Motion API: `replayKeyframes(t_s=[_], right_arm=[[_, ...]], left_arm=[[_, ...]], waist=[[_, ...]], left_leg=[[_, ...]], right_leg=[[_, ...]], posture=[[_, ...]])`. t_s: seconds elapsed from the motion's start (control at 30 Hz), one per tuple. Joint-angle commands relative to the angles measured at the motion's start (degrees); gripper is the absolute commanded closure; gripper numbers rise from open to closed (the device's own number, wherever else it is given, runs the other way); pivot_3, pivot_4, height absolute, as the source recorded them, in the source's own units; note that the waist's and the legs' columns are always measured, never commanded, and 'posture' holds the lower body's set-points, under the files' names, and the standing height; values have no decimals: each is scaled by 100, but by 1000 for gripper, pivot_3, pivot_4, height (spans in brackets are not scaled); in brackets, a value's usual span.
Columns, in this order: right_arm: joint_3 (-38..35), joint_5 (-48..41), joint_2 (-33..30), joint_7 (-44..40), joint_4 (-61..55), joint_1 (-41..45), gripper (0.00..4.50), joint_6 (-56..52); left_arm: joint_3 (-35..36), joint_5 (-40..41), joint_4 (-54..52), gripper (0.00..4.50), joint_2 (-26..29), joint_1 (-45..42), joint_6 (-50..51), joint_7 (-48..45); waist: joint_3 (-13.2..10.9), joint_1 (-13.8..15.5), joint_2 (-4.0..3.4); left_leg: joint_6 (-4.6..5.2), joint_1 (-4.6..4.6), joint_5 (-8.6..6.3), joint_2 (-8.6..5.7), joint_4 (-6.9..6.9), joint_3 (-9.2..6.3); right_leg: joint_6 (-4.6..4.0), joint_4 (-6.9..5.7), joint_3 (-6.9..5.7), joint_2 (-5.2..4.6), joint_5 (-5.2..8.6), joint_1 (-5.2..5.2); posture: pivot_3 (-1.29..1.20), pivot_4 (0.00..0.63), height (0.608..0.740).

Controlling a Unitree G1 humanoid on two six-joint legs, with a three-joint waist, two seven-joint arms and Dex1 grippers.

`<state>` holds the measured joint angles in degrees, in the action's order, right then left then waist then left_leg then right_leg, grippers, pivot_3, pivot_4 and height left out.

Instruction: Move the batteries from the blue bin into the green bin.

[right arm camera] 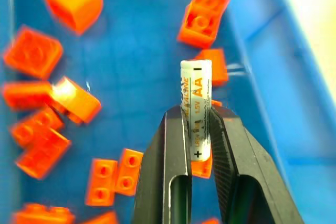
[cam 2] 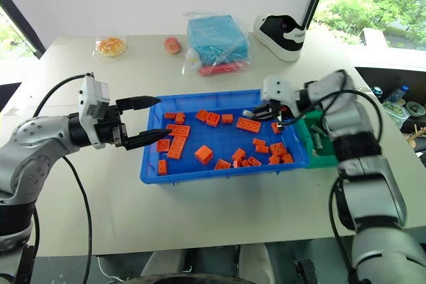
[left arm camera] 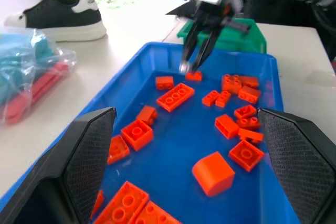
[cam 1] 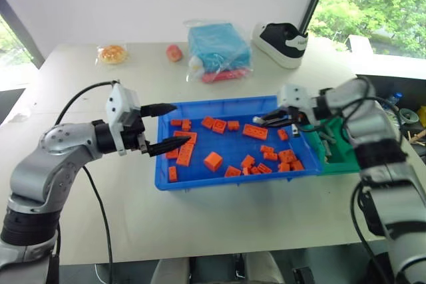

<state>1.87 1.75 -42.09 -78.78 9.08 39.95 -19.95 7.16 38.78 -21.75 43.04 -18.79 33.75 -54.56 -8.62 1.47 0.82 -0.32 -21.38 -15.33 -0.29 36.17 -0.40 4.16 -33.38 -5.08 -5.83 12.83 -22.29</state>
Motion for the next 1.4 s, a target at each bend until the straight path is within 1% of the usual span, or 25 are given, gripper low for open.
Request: replayKeyframes(t_s=[0.03, 0.2, 0.27, 0.4, 0.43, 0.5, 0.6, 0.67, 0.77, 0.8, 0.9, 0.97, 1.03, 1.17, 1.3, 1.4], right_arm=[[-819, -226, -352, 760, -1515, -538, 4478, -1561], [-1657, -301, -800, 1523, -2341, -1322, 4478, -2819], [-1780, -251, -987, 1759, -2394, -1603, 4478, -2905], [-1727, -192, -1175, 2263, -2226, -1923, 4478, -2922], [-1713, -189, -1206, 2359, -2173, -1988, 3411, -2874], [-1692, -186, -1213, 2564, -2067, -2075, 2519, -2790], [-1879, -428, -938, 2844, -1972, -2026, 950, -2548], [-2086, -728, -737, 2920, -1956, -1958, 950, -2447], [-2738, -1625, -406, 2507, -2197, -2247, 950, -2246], [-2834, -1800, -397, 2396, -2260, -2382, 950, -2229], [-3023, -2269, -517, 1743, -2509, -3142, 950, -1876], [-3150, -2543, -669, 1285, -2522, -3630, 950, -1772], [-3211, -2644, -822, 962, -2409, -4012, 950, -1547], [-3166, -2406, -910, 1193, -1731, -4034, 950, -952], [-3152, -2585, -955, 1184, -1568, -4047, 950, -855], [-3012, -2573, -931, 1286, -1474, -3947, 950, -774]], left_arm=[[-66, 60, -55, 0, 25, -117, -42, -163], [-263, -91, 434, 0, 12, -461, -197, -472], [-329, -145, 635, 0, -28, -641, -245, -564], [-404, -213, 811, 0, -103, -776, -323, -667], [-413, -228, 841, 0, -118, -792, -337, -689], [-409, -243, 858, 0, -139, -793, -342, -716], [-339, -211, 843, 0, -150, -725, -310, -685], [-277, -167, 816, 0, -149, -679, -266, -642], [-1, -46, 645, 0, -61, -413, -129, -471], [82, -12, 607, 0, -36, -339, -89, -434], [498, 283, 392, 0, 134, -5, 176, -350], [822, 532, 244, 0, 362, 251, 411, -420], [1078, 634, 149, 0, 576, 477, 518, -483], [1591, 791, 15, 0, 886, 926, 645, -508], [1810, 840, -225, 0, 940, 1201, 672, -364], [1858, 836, -329, 0, 932, 1296, 664, -262]], waist=[[0, 38, -1], [1, 91, 0], [2, 101, 2], [3, 57, 4], [4, 55, 5], [3, 63, 4], [4, 69, 5], [7, 70, 11], [6, 71, 10], [6, 78, 9], [9, 96, 19], [8, 86, 20], [6, 77, 11], [7, 68, 6], [5, 82, -1], [4, 97, -4]], left_leg=[[0, -1, 0, 0, 0, 4], [1, 3, 0, 3, 2, 11], [2, -2, 0, 2, 1, 11], [9, -4, -3, 3, 0, 26], [10, -3, -3, 5, -2, 27], [11, -2, -3, 8, -2, 27], [11, -3, -3, 8, 0, 27], [11, -2, -3, 9, 0, 25], [12, -2, -3, 9, 0, 22], [12, -4, -3, 9, -2, 22], [16, -5, -6, 9, -2, 10], [18, -4, -7, 9, 0, 10], [18, -1, -7, 9, 2, 13], [15, 8, -9, 15, -1, 13], [14, 3, -9, 15, -6, 14], [15, 1, -9, 14, -4, 13]], right_leg=[[-12, 3, 0, -2, 5, -2], [-24, 3, -1, 0, 2, -8], [-25, 3, -7, 11, 2, -10], [-23, 9, 0, 15, 1, -12], [-23, 9, 1, 17, 1, -13], [-24, 8, 1, 21, 1, -14], [-24, 6, 1, 22, 1, -15], [-24, 7, 2, 22, 1, -13], [-23, 6, 2, 24, 1, -12], [-22, 7, 2, 24, 1, -13], [-18, 11, 0, 25, 3, -7], [-18, 11, 0, 24, 5, -3], [-9, 12, 4, 18, 11, -3], [1, 13, 6, 13, 19, -12], [-6, 15, 6, 11, 16, -24], [-23, 17, 6, 9, 6, -24]], posture=[[0, 150, 727], [0, 150, 727], [0, 150, 727], [0, 150, 727], [0, 150, 727], [0, 150, 727], [0, 150, 727], [0, 150, 727], [0, 150, 727], [0, 150, 727], [0, 150, 727], [0, 150, 727], [0, 150, 727], [0, 150, 727], [0, 150, 727], [0, 150, 727]])
